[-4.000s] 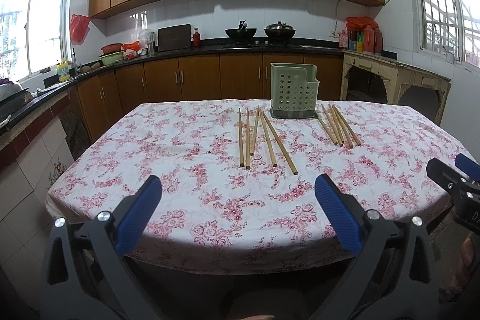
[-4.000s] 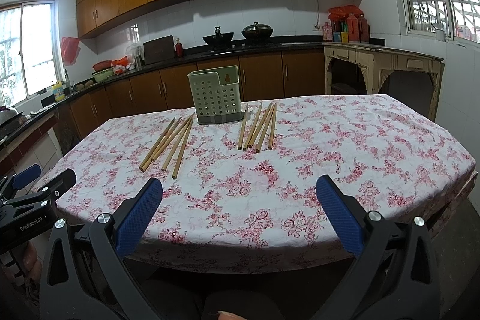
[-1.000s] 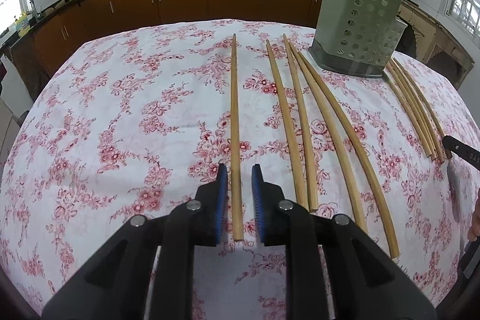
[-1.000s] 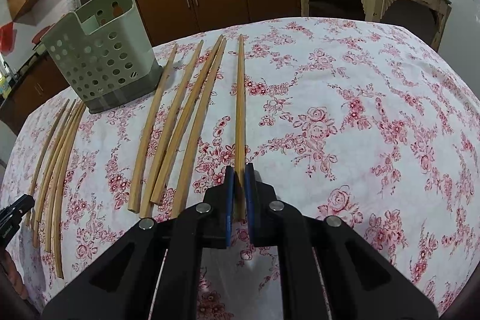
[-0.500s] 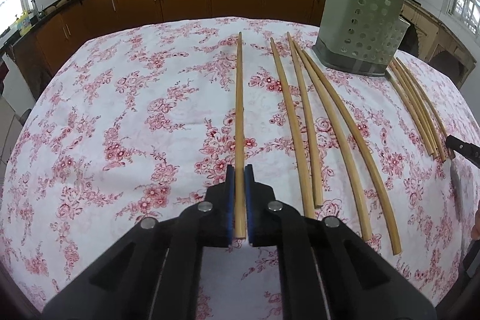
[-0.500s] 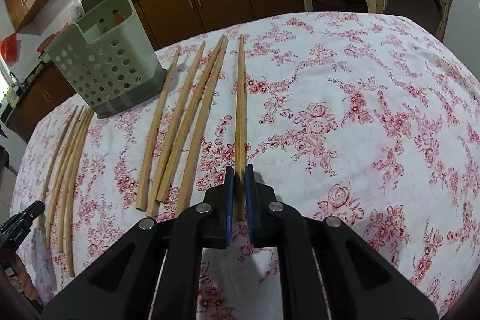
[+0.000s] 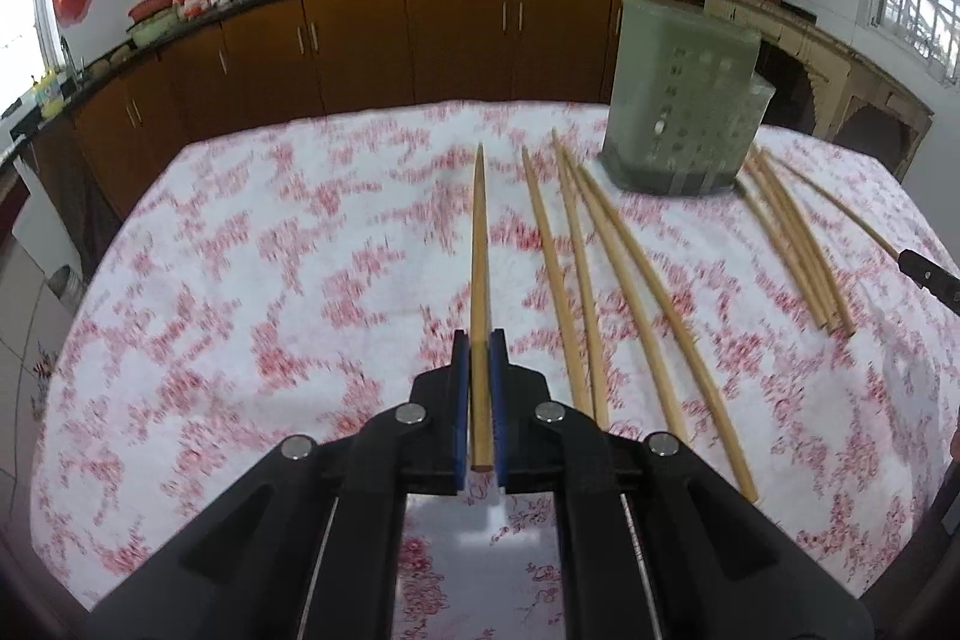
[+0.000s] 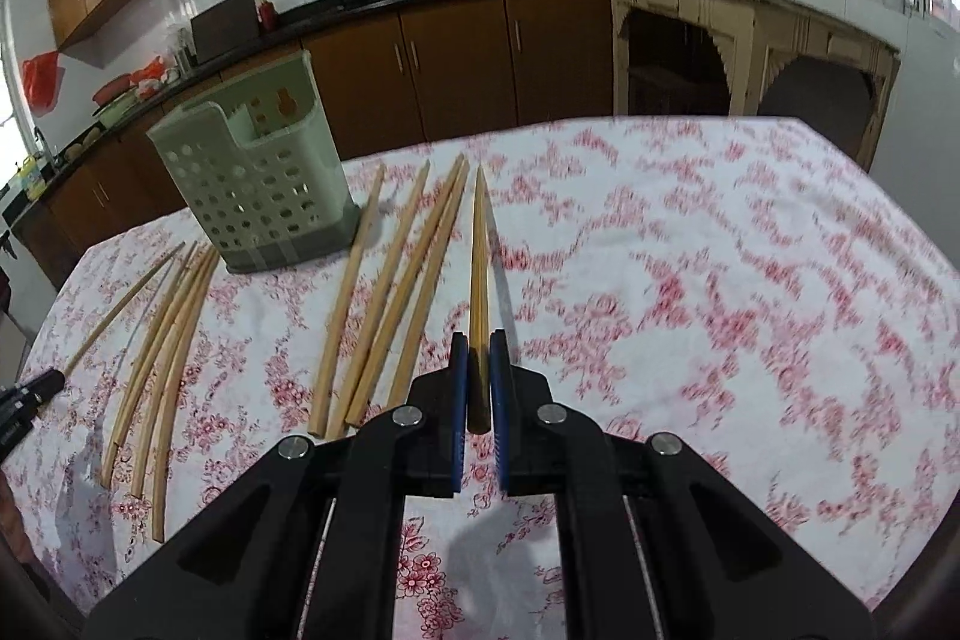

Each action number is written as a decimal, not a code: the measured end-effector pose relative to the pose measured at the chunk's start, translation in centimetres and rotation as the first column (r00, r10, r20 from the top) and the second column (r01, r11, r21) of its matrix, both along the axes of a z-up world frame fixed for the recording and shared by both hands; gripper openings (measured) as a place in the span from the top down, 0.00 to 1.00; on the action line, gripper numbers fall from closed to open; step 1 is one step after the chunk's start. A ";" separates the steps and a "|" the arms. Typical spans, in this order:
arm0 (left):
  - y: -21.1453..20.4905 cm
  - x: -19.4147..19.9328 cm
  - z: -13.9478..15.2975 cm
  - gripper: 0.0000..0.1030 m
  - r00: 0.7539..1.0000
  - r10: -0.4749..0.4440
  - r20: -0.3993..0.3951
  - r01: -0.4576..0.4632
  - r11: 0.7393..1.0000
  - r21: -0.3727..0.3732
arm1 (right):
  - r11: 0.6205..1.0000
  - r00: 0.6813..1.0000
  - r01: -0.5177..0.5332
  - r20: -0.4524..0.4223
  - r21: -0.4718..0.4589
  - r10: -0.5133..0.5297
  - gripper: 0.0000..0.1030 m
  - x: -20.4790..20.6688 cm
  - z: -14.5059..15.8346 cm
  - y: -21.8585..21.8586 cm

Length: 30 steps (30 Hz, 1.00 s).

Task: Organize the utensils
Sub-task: 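Lift both held chopsticks upright and carry them over the green utensil holder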

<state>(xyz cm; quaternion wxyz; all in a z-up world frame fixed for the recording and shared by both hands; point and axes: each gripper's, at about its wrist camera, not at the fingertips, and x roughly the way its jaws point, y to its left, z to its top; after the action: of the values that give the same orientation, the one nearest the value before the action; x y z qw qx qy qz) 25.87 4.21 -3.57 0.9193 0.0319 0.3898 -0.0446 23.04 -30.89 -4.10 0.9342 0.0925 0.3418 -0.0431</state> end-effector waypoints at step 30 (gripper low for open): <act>2.5 -0.5 10.6 0.93 0.953 0.053 0.297 -0.012 0.990 -0.138 | 1.000 0.958 0.007 0.285 0.015 -0.011 0.92 -0.4 8.5 -1.0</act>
<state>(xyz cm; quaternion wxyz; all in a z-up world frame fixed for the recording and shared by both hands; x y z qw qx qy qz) 25.37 6.74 7.00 0.9684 -0.0302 0.2425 -0.0503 22.68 -31.92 4.42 0.9729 0.1056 0.2034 -0.0312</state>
